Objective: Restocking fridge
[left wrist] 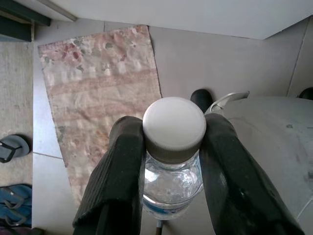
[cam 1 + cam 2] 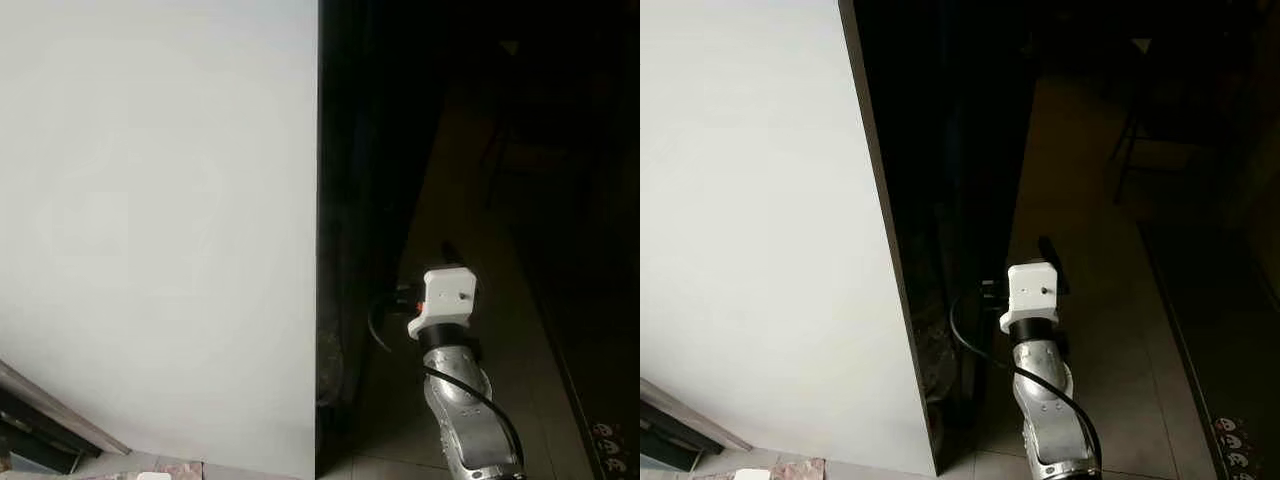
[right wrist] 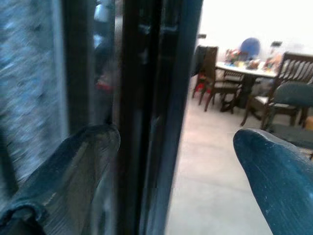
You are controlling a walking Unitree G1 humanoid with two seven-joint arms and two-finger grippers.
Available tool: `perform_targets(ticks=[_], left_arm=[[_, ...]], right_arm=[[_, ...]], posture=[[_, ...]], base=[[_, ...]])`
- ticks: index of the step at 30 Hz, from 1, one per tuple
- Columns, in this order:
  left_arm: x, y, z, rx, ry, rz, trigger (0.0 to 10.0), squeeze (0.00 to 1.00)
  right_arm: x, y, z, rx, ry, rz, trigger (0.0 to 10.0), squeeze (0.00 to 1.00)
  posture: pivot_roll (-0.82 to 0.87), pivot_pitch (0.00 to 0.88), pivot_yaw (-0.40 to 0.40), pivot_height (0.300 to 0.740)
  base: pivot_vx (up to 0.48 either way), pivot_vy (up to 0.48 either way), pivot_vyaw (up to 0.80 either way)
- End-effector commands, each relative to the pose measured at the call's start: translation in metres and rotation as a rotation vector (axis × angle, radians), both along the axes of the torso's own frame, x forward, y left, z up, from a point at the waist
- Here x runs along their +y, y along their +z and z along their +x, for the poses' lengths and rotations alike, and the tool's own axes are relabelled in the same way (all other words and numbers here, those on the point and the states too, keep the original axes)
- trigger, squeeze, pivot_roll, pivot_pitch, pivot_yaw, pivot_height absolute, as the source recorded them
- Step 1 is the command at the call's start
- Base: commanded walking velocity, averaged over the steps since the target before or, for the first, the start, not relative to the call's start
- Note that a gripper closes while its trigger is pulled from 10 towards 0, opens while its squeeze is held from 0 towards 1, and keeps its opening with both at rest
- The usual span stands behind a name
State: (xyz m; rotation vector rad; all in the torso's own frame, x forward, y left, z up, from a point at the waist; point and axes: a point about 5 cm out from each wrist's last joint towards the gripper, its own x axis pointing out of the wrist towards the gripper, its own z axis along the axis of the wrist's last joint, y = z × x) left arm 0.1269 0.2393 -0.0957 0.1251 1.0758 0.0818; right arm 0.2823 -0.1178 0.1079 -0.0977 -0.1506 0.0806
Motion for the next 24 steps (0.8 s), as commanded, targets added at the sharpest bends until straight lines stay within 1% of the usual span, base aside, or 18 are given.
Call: perform_targets(ticks=[1, 2, 6, 8, 12, 16, 21, 24], left_arm=[[0.001, 0.000, -0.002, 0.005, 0.003, 0.006, 10.0, 0.00], [0.001, 0.000, -0.002, 0.005, 0.003, 0.007, 10.0, 0.00], [0.002, 0.000, -0.002, 0.004, 0.003, 0.009, 10.0, 0.00], [0.003, 0.000, -0.002, 0.004, 0.004, 0.010, 10.0, 0.00], [0.003, 0.000, -0.001, 0.003, 0.003, 0.011, 10.0, 0.00], [0.003, 0.001, 0.000, 0.000, 0.001, 0.009, 10.0, 0.00], [-0.004, 0.000, 0.005, -0.006, -0.003, 0.003, 10.0, 0.00], [-0.007, 0.000, 0.006, -0.006, -0.006, 0.002, 10.0, 0.00]], right_arm=[[0.010, -0.004, -0.002, 0.034, 0.056, 0.018, 10.0, 0.00], [0.014, -0.005, -0.004, 0.045, 0.075, 0.020, 10.0, 0.00], [0.020, -0.006, -0.007, 0.061, 0.103, 0.051, 10.0, 0.00], [0.024, -0.007, -0.009, 0.062, 0.127, 0.026, 10.0, 0.00], [0.018, -0.007, -0.004, 0.056, 0.098, 0.014, 10.0, 0.00], [0.006, -0.003, 0.005, 0.034, 0.070, 0.000, 10.0, 0.00], [0.003, -0.004, 0.009, 0.035, 0.063, -0.011, 10.0, 0.00], [0.005, -0.003, 0.013, 0.028, 0.069, -0.019, 10.0, 0.00]], posture=[[0.00, 0.000, 0.012, 0.740], [0.00, 0.000, 0.011, 0.740], [0.01, 0.000, 0.011, 0.740], [0.00, 0.000, 0.013, 0.740], [0.00, 0.000, 0.014, 0.740], [0.00, 0.000, 0.011, 0.740], [0.00, 0.000, 0.010, 0.740], [0.00, 0.000, 0.011, 0.740]], base=[[0.000, 0.000, 0.00], [0.000, 0.000, 0.00], [0.000, 0.000, 0.00], [0.000, 0.000, 0.00], [0.000, 0.000, 0.00], [0.000, 0.000, 0.00], [0.000, 0.000, 0.00], [0.000, 0.000, 0.00]])
